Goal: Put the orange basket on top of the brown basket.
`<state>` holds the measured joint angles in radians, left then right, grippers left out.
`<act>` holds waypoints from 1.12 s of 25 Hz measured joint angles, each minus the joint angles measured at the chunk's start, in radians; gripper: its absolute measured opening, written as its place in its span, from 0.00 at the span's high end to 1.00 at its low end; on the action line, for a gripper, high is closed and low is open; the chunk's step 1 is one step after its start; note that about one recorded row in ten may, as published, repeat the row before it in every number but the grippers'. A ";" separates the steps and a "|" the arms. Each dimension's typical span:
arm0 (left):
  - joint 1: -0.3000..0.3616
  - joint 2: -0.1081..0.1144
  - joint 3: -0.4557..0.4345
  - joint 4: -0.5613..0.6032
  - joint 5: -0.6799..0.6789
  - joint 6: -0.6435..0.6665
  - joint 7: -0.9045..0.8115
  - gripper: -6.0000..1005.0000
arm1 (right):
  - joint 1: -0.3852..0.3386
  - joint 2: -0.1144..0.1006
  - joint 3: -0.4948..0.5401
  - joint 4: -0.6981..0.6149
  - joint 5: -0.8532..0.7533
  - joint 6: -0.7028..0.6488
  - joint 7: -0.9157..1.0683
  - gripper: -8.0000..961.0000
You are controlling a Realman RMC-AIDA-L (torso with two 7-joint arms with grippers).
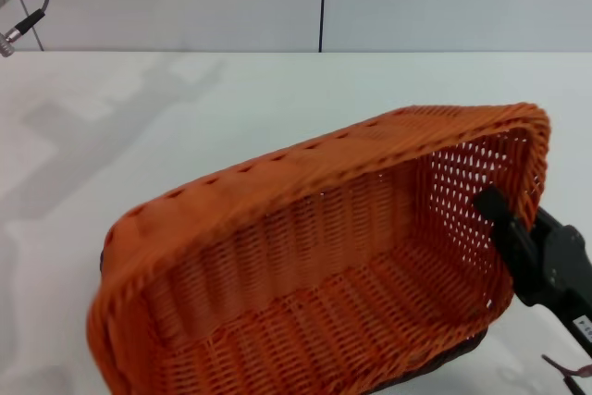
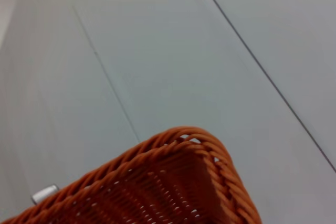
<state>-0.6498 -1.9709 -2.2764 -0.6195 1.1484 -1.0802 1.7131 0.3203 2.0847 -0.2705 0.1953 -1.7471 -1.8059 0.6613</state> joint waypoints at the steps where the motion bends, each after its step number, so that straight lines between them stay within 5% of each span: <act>1: -0.001 0.001 0.000 0.000 0.000 0.000 -0.001 0.20 | -0.002 -0.002 0.006 0.019 0.003 0.029 0.000 0.84; 6: -0.001 0.003 0.000 0.000 0.004 0.000 -0.007 0.20 | 0.009 -0.006 0.009 0.019 0.005 0.056 0.006 0.84; 17: 0.002 -0.012 -0.006 -0.001 0.004 -0.002 -0.007 0.20 | 0.022 -0.010 0.028 -0.125 0.009 0.033 0.091 0.45; 21: 0.025 -0.031 -0.014 -0.012 -0.003 -0.010 -0.004 0.20 | 0.057 -0.013 0.115 -0.305 0.010 -0.007 0.235 0.25; 28: 0.080 -0.077 -0.081 -0.027 -0.010 -0.057 0.011 0.20 | 0.135 -0.023 0.230 -0.542 0.018 0.025 0.414 0.25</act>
<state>-0.5696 -2.0479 -2.3569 -0.6469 1.1383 -1.1375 1.7240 0.4554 2.0614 -0.0409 -0.3464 -1.7295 -1.7810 1.0749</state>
